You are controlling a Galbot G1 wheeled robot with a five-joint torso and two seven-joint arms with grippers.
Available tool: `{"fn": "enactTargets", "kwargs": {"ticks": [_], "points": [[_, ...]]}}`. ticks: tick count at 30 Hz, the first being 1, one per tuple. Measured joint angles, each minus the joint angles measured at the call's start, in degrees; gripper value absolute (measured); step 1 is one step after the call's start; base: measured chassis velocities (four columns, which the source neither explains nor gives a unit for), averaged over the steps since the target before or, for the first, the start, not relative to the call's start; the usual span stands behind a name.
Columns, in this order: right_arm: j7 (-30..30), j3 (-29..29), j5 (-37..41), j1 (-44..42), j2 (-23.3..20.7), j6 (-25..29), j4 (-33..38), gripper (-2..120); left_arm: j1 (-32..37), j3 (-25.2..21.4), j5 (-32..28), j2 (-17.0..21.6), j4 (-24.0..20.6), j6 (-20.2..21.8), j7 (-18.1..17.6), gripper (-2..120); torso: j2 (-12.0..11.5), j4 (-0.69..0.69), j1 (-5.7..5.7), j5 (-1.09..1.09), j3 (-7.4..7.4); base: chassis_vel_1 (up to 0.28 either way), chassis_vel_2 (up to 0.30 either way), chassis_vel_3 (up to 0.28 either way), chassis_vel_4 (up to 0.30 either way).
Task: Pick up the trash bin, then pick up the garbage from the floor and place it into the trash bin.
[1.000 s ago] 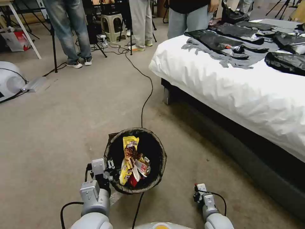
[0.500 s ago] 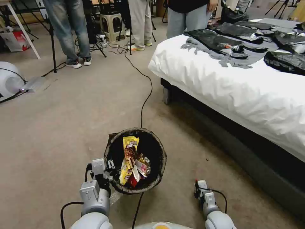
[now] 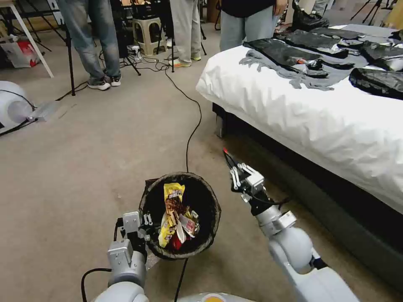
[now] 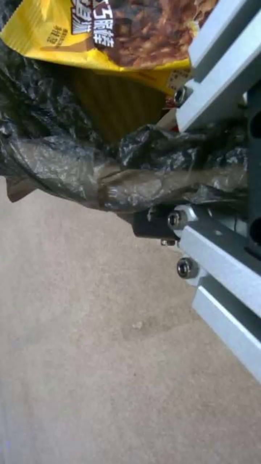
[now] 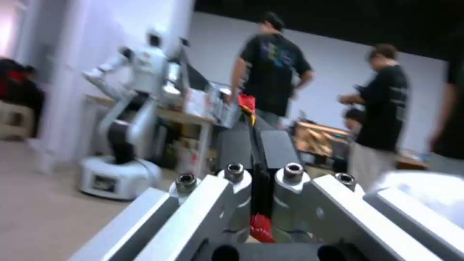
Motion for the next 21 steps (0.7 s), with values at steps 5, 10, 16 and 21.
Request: {"fn": "enactTargets", "kwargs": {"ticks": [5, 10, 16, 21], "points": [[-4.0, -3.9, 3.7, -1.7, -5.8, -1.5, 4.5, 0, -0.1, 0.1, 0.0, 0.1, 0.0, 0.2, 0.0, 0, 0.0, 0.00, 0.00, 0.01, 0.00, 0.000, 0.000, 0.000, 0.000], [-5.1, -6.0, 4.5, -2.3, -8.4, -2.1, 4.5, 0, -0.1, 0.1, -0.1, 0.1, 0.0, 0.4, 0.0, 0, 0.0, 0.01, 0.00, 0.00, 0.00, 0.000, 0.000, 0.000, 0.000], [-6.2, -8.0, 3.2, -3.8, -9.3, -1.6, 1.4, 0, -0.2, 0.1, -0.2, 0.1, -0.2, 0.4, 0.0, 0, 0.0, 0.00, 0.00, 0.00, 0.00, 0.000, 0.000, 0.000, 0.000], [-7.2, -9.1, 1.4, -4.5, -8.7, -0.1, -2.8, 0, -0.3, 0.1, -0.4, 0.1, -0.6, 0.5, 0.0, 0, 0.0, 0.00, 0.00, 0.00, 0.00, 0.000, 0.000, 0.000, 0.000]]}}
